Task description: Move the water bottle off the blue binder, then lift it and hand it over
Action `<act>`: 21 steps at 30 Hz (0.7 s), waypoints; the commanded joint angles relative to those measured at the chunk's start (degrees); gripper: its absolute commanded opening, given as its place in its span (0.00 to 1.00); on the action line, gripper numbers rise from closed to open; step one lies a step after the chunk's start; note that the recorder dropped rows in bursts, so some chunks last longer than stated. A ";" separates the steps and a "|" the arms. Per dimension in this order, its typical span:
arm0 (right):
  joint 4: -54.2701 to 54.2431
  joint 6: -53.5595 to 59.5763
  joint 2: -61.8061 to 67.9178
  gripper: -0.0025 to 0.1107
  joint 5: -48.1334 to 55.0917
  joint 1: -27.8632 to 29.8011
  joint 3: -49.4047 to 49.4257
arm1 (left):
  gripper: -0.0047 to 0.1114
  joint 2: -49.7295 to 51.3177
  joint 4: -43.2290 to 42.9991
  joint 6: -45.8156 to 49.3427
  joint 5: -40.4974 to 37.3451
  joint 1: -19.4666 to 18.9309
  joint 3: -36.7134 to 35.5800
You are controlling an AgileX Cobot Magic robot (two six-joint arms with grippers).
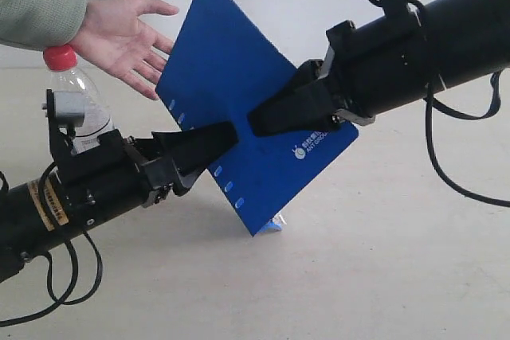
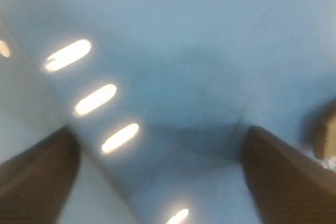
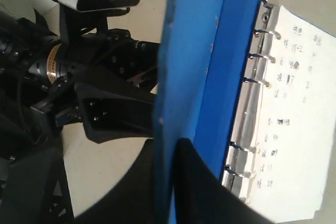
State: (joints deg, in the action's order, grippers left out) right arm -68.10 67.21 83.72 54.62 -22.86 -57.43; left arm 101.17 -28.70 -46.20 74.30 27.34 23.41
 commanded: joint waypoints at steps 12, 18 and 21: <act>-9.01 -0.79 -1.87 0.02 10.32 -2.29 0.26 | 0.07 1.15 -3.46 -5.27 -18.25 0.64 6.85; -10.04 0.49 -1.87 0.02 4.09 -2.29 6.45 | 0.08 1.15 -10.66 -5.12 -18.30 0.64 0.81; -11.65 2.80 -1.87 0.02 5.65 -2.29 8.88 | 0.08 1.15 -13.18 -4.56 -17.44 0.64 -3.01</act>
State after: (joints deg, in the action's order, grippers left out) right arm -71.44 68.28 83.13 47.82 -23.46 -49.68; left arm 101.25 -36.33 -52.85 62.94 26.88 23.65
